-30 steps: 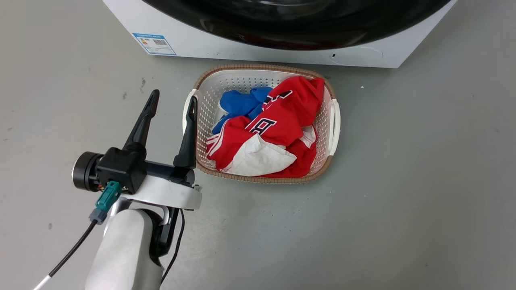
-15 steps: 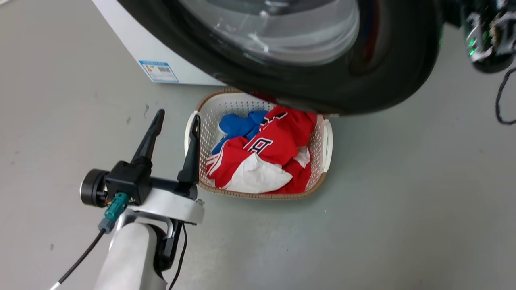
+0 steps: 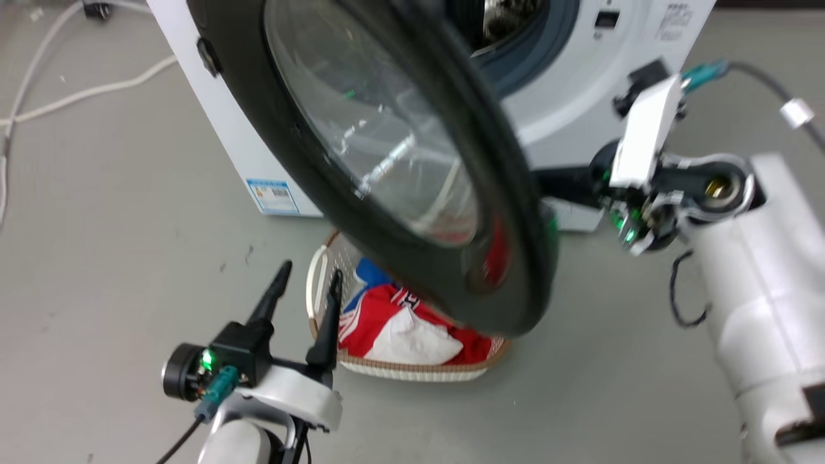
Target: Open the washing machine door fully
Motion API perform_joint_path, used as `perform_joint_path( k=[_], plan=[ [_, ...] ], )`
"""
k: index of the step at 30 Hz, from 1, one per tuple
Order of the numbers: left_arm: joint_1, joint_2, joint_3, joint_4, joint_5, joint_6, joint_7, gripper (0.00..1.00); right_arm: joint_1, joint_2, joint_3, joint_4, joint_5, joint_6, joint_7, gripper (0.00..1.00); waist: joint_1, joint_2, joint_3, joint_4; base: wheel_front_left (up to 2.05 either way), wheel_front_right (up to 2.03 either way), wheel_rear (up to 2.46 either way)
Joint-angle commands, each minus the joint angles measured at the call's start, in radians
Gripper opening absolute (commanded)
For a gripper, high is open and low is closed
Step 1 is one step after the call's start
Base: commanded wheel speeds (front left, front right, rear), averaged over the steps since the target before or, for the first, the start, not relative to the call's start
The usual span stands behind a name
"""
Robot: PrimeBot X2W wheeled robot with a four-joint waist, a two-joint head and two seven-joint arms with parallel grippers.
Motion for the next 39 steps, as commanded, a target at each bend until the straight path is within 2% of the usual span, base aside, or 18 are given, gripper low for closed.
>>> perform_joint_path(
  k=[1, 8, 13, 18, 23, 31, 32, 38, 39],
  plan=[
    [0.016, -0.002, -0.007, 0.008, 0.004, -0.004, -0.002, 1.00, 0.057, 0.020, -0.004, -0.041, 0.012, 0.003, 0.005, 0.00, 0.0001, 0.0000, -0.048, 0.011, 0.00, 0.00, 0.00],
    [0.047, -0.007, -0.026, 0.025, -0.008, -0.008, -0.003, 1.00, 0.233, 0.058, -0.012, -0.170, 0.045, 0.003, -0.019, 0.00, 0.0001, 0.0000, -0.101, 0.035, 0.00, 0.00, 0.00],
    [0.052, -0.012, -0.040, 0.039, -0.013, -0.009, -0.003, 1.00, 0.341, 0.067, 0.039, -0.211, 0.156, 0.003, -0.086, 0.00, 0.0001, 0.0000, -0.128, 0.057, 0.00, 0.00, 0.00],
    [0.060, -0.010, -0.048, 0.054, -0.014, -0.009, -0.003, 1.00, 0.401, 0.058, 0.081, -0.236, 0.254, 0.003, -0.257, 0.00, 0.0001, 0.0000, -0.150, 0.058, 0.00, 0.00, 0.00],
    [0.068, -0.005, -0.045, 0.063, -0.017, -0.002, -0.003, 1.00, 0.441, 0.059, 0.058, -0.265, 0.272, 0.003, -0.443, 0.00, 0.0001, 0.0000, -0.167, 0.041, 0.00, 0.00, 0.00],
    [0.090, 0.008, -0.036, 0.069, -0.030, 0.013, 0.001, 1.00, 0.605, 0.017, -0.050, -0.417, 0.178, 0.003, -0.743, 0.00, 0.0001, 0.0000, -0.198, -0.010, 0.00, 0.00, 0.00],
    [0.090, 0.016, -0.029, 0.067, -0.034, 0.017, 0.002, 1.00, 0.688, -0.017, -0.096, -0.474, 0.123, 0.003, -0.834, 0.00, 0.0001, 0.0000, -0.200, -0.025, 0.00, 0.00, 0.00],
    [0.097, 0.025, -0.014, 0.066, -0.050, 0.030, 0.002, 1.00, 0.825, -0.054, -0.179, -0.568, 0.006, 0.003, -0.973, 0.00, 0.0001, 0.0000, -0.207, -0.046, 0.00, 0.00, 0.00],
    [0.099, 0.026, -0.013, 0.066, -0.052, 0.031, 0.002, 1.00, 0.843, -0.063, -0.187, -0.582, -0.031, 0.003, -0.998, 0.12, 0.0001, 0.0000, -0.209, -0.048, 0.00, 0.00, 0.00]
  ],
)
